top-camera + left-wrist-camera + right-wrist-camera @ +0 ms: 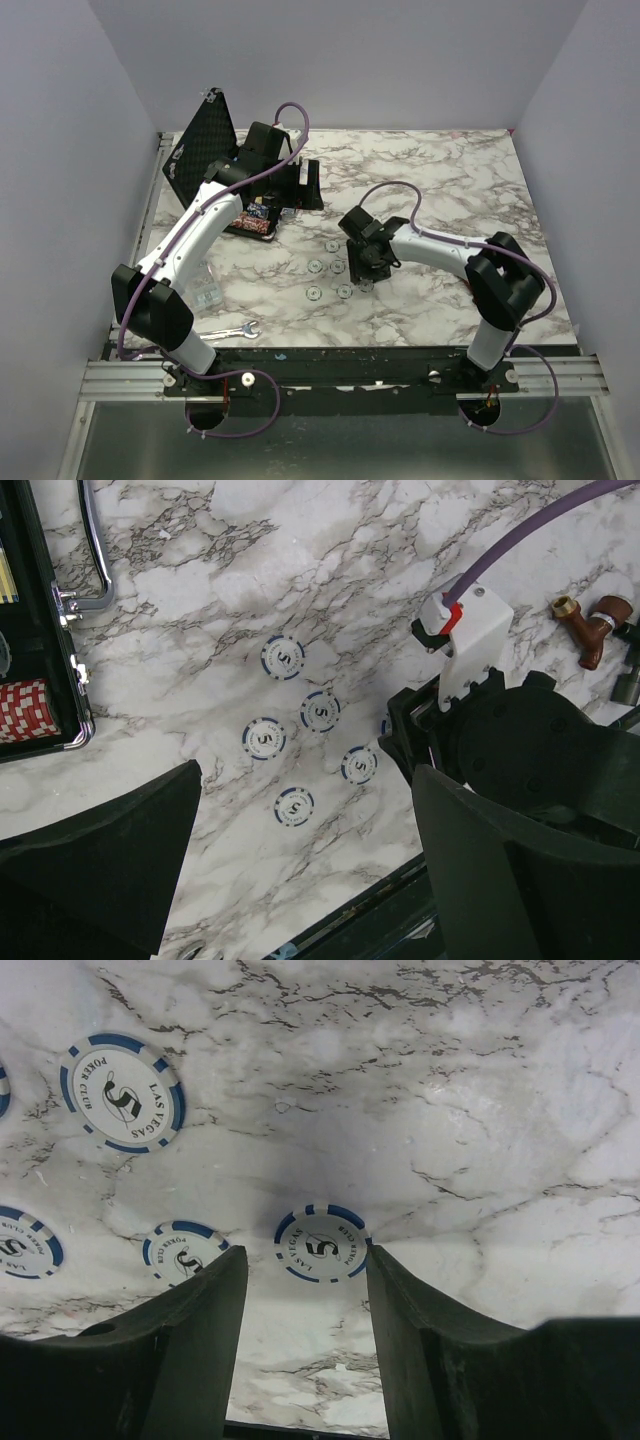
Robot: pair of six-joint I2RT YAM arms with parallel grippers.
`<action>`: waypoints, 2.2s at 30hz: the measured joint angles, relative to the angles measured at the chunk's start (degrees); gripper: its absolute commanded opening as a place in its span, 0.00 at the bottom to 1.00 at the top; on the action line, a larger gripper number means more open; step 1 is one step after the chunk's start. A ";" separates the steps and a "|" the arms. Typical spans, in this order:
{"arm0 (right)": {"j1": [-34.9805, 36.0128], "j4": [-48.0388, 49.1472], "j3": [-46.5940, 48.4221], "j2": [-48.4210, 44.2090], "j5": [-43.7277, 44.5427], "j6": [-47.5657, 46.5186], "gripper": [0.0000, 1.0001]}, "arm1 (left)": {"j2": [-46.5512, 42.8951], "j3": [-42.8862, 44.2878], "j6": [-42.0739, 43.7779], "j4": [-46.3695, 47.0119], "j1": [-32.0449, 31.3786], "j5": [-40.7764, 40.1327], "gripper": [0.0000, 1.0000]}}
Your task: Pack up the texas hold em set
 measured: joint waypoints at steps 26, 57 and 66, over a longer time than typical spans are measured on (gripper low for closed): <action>-1.14 -10.34 9.84 10.05 -5.92 -7.34 0.55 | 0.00 0.00 0.04 0.00 -0.26 0.02 0.85; -1.92 -15.65 16.17 13.46 -7.52 -10.27 0.32 | 0.00 0.00 0.07 0.00 -0.26 0.11 0.85; -1.75 -15.52 16.37 13.25 -9.77 -10.12 0.32 | 0.00 0.00 0.07 0.00 -0.26 0.09 0.85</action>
